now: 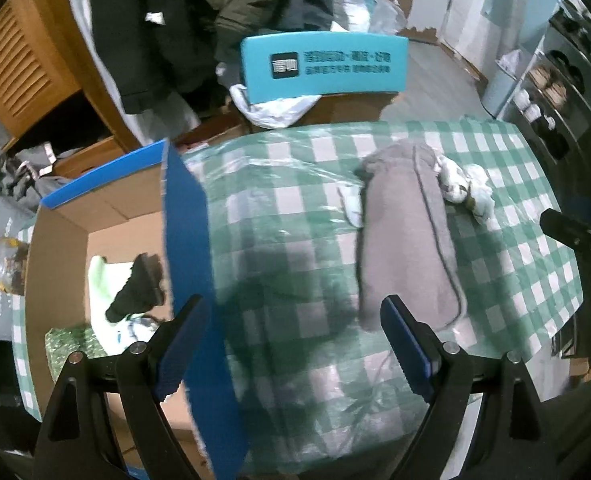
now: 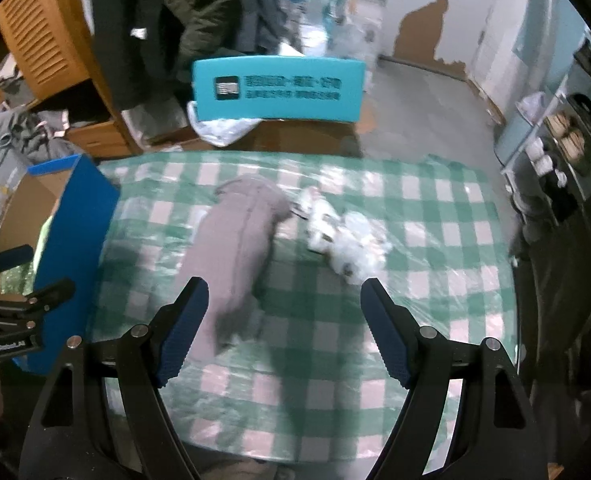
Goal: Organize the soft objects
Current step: 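Move the left tool to the long grey glove while the right tool approaches the white cloth bundle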
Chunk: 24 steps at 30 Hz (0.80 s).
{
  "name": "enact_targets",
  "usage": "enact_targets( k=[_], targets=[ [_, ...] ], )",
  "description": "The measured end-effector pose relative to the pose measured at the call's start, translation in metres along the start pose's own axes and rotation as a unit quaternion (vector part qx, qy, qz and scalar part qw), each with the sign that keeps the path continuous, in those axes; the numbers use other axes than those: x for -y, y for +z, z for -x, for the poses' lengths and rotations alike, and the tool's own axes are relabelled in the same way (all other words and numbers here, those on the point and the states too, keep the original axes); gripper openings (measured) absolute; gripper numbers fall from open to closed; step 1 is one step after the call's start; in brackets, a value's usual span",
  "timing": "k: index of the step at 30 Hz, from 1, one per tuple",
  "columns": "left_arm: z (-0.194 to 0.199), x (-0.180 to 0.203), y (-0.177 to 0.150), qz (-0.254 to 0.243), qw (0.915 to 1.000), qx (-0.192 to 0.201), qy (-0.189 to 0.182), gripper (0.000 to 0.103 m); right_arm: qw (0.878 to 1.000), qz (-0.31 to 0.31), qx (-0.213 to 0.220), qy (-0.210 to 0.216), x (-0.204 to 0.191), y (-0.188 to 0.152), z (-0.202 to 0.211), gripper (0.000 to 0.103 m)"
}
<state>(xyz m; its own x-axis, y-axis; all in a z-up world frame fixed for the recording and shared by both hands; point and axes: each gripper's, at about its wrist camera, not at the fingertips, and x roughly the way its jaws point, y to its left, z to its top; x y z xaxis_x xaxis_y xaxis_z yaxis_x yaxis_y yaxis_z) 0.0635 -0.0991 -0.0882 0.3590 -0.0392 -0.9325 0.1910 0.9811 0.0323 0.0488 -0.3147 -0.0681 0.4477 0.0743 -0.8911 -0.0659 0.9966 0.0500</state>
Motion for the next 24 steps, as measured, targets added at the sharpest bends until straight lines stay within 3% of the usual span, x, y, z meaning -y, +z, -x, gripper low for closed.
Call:
enact_targets(
  k=[24],
  targets=[
    [-0.048,0.081,0.04,-0.045,0.9976,-0.052,-0.012,0.088,0.998,-0.05,-0.046,-0.012,0.071,-0.017,-0.046,0.078]
  ],
)
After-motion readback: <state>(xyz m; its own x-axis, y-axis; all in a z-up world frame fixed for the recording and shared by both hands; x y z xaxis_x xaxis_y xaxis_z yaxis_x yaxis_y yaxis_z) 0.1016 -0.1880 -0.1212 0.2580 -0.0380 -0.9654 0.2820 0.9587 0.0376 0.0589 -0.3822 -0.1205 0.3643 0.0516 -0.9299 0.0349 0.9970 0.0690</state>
